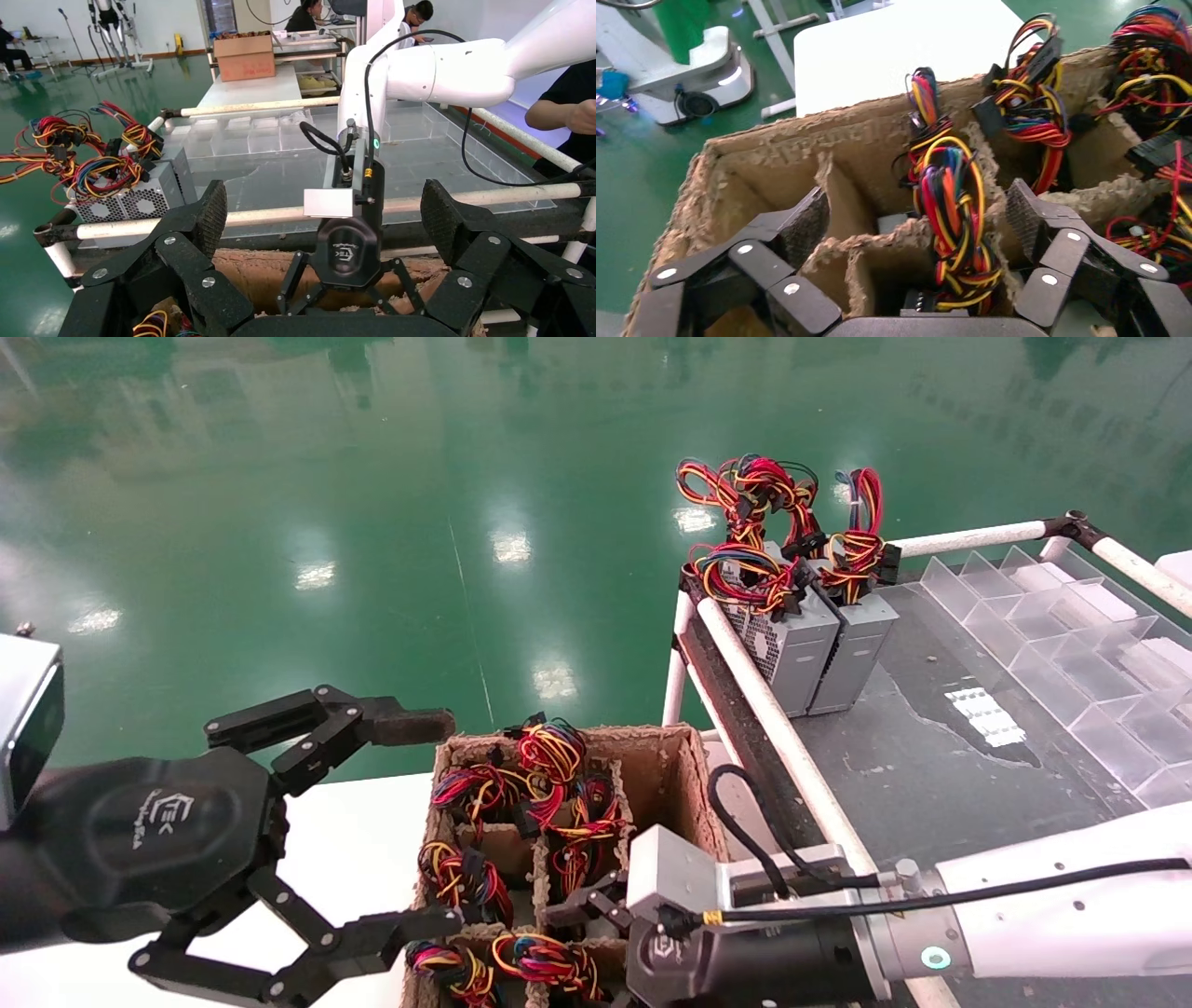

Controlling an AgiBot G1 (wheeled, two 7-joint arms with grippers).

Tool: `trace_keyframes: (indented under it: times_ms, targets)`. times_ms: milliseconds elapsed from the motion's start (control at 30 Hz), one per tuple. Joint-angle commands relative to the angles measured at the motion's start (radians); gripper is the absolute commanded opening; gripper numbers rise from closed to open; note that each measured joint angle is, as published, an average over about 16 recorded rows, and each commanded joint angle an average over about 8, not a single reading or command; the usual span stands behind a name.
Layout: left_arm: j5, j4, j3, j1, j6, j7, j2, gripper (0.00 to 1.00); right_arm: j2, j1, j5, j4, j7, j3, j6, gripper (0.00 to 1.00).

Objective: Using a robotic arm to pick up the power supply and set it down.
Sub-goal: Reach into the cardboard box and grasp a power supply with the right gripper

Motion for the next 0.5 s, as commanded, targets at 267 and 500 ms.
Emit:
trace_keyframes:
  times_ms: [267, 500]
  targets:
    - [0.0, 0.0, 0.0, 0.0, 0.0, 0.0, 0.0, 1.0, -0.009, -0.003, -0.006, -0.009, -0.005, 0.0, 0.014, 0.0]
    - [0.0, 0.0, 0.0, 0.0, 0.0, 0.0, 0.0, 1.0, -0.012, -0.009, -0.012, -0.014, -0.013, -0.002, 0.022, 0.0]
